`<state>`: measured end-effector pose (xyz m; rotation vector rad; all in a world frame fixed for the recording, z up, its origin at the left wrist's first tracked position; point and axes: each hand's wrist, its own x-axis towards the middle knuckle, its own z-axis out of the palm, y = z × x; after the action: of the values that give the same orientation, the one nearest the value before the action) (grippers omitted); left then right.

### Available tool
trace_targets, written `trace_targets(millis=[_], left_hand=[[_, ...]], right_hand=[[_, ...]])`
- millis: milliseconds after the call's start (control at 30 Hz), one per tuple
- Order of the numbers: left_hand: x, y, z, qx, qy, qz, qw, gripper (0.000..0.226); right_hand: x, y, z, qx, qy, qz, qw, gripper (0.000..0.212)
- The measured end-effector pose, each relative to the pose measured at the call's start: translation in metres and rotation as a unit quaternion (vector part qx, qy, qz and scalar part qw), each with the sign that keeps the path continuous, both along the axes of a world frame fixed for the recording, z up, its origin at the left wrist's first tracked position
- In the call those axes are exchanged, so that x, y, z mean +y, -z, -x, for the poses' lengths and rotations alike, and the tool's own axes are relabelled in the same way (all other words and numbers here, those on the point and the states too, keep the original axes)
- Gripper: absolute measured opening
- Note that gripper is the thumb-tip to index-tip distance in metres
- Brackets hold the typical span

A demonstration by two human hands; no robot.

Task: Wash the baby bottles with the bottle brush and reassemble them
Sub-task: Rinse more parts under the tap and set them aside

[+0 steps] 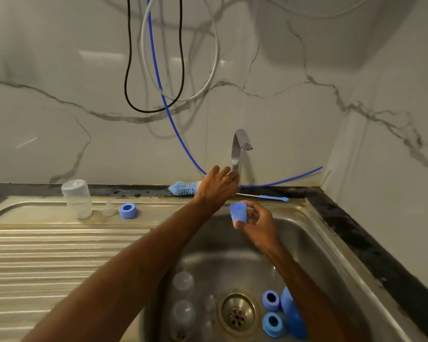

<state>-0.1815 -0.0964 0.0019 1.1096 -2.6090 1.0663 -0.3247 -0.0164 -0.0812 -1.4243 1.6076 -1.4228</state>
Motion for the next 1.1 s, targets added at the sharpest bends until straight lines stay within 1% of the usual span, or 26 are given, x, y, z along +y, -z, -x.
trace_targets(millis=[167,233,300,333,367,400,467,500,567,600,633,700,767,800,900,1033,1100], left_hand=[[-0.005,0.010,-0.007,0.011,-0.020,-0.008,1.000,0.073],[-0.001,0.011,-0.010,0.033,-0.019,-0.035,0.999,0.077],[0.011,0.014,-0.015,0.089,-0.009,-0.093,0.992,0.081],[0.020,0.017,-0.018,0.144,-0.004,-0.136,0.980,0.082],[0.028,0.023,-0.020,0.216,0.000,-0.186,0.959,0.082],[0.035,0.032,-0.023,0.298,0.003,-0.235,0.925,0.077],[0.046,0.056,-0.026,0.452,0.005,-0.289,0.844,0.058],[0.051,0.067,-0.027,0.506,0.001,-0.307,0.806,0.047],[0.062,0.084,-0.027,0.574,-0.006,-0.360,0.736,0.035],[0.066,0.090,-0.026,0.585,-0.002,-0.393,0.709,0.035],[0.068,0.094,-0.024,0.583,0.006,-0.419,0.696,0.038],[0.070,0.098,-0.022,0.582,0.020,-0.437,0.685,0.042],[0.071,0.099,-0.020,0.592,0.029,-0.449,0.668,0.042],[0.071,0.100,-0.019,0.590,0.029,-0.454,0.667,0.041],[0.068,0.106,-0.019,0.573,0.040,-0.461,0.677,0.044],[0.068,0.114,-0.020,0.563,0.024,-0.465,0.683,0.049],[0.069,0.115,-0.020,0.562,0.023,-0.464,0.684,0.047]], right_hand=[[0.002,-0.002,0.001,0.004,-0.008,-0.007,1.000,0.055],[0.003,-0.002,-0.001,0.008,-0.013,-0.011,1.000,0.055],[0.006,-0.005,-0.002,0.012,-0.021,-0.013,1.000,0.054],[0.007,-0.008,-0.002,0.013,-0.023,-0.012,1.000,0.054],[0.008,-0.012,-0.002,0.016,-0.021,-0.007,1.000,0.054],[0.010,-0.015,-0.002,0.024,-0.013,0.003,1.000,0.054],[0.012,-0.016,-0.004,0.034,0.008,0.023,0.999,0.055],[0.013,-0.014,-0.006,0.034,0.009,0.024,0.999,0.055],[0.016,-0.008,-0.012,0.044,-0.010,0.004,0.999,0.055],[0.017,-0.007,-0.013,0.048,-0.013,0.000,0.999,0.055],[0.017,-0.008,-0.014,0.045,-0.005,0.007,0.999,0.055],[0.015,-0.012,-0.014,0.047,0.016,0.026,0.998,0.056],[0.017,-0.014,-0.015,0.050,0.004,0.005,0.999,0.058],[0.018,-0.013,-0.015,0.054,-0.005,-0.009,0.998,0.058],[0.018,-0.009,-0.016,0.055,0.004,-0.007,0.998,0.059],[0.018,-0.010,-0.018,0.069,-0.009,-0.017,0.997,0.066],[0.018,-0.010,-0.019,0.073,-0.011,0.006,0.997,0.069]])
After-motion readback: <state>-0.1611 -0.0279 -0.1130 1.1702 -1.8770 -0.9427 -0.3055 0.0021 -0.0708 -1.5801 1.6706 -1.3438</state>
